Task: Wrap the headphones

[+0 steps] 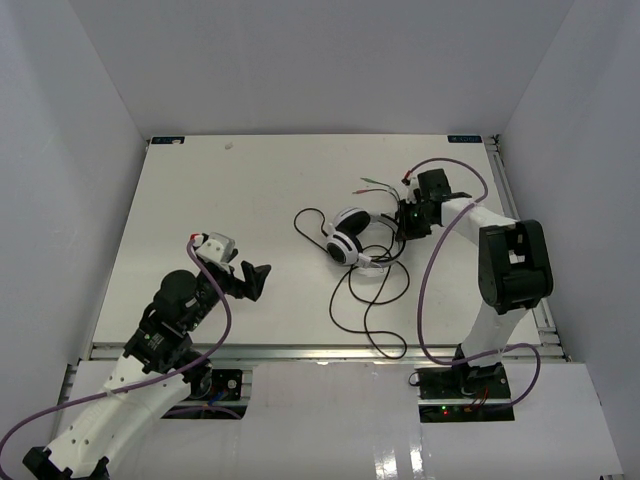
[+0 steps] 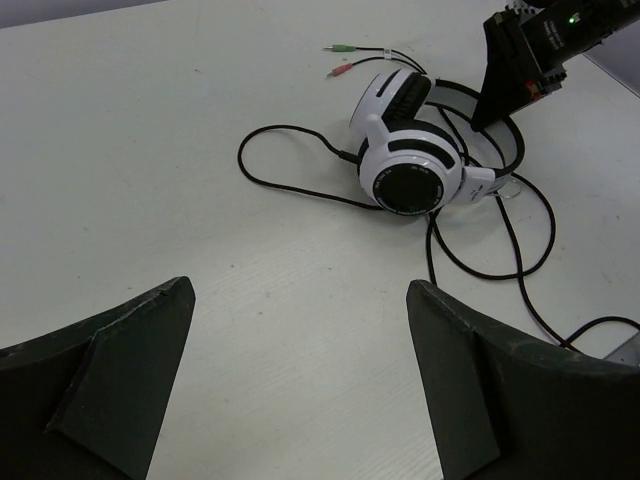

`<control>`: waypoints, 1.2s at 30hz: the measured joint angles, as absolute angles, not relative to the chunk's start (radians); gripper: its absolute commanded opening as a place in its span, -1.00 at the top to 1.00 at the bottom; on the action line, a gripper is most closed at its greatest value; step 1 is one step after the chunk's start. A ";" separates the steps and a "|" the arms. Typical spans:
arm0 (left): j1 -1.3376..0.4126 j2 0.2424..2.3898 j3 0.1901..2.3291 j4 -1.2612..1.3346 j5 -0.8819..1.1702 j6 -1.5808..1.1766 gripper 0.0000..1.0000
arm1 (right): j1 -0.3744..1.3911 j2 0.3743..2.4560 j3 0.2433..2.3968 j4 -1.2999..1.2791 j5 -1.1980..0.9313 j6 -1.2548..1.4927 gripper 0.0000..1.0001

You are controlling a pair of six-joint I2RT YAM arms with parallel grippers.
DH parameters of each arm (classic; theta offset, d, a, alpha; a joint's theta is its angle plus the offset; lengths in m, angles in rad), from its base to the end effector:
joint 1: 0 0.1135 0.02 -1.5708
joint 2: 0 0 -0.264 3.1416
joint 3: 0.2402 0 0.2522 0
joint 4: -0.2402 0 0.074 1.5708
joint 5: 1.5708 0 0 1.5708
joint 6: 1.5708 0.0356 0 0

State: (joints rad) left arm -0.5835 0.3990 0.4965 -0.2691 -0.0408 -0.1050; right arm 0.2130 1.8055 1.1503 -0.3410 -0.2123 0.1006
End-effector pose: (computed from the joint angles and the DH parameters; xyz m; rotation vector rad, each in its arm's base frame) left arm 0.1032 -0.0664 0.2809 0.3889 1.7221 -0.4675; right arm 0.3613 0.0858 0.1772 -0.2260 2.5712 0.3905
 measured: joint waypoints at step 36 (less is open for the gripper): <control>-0.587 0.611 0.327 0.333 0.589 0.236 -0.96 | 0.145 1.060 1.249 -0.655 -0.691 -0.526 0.85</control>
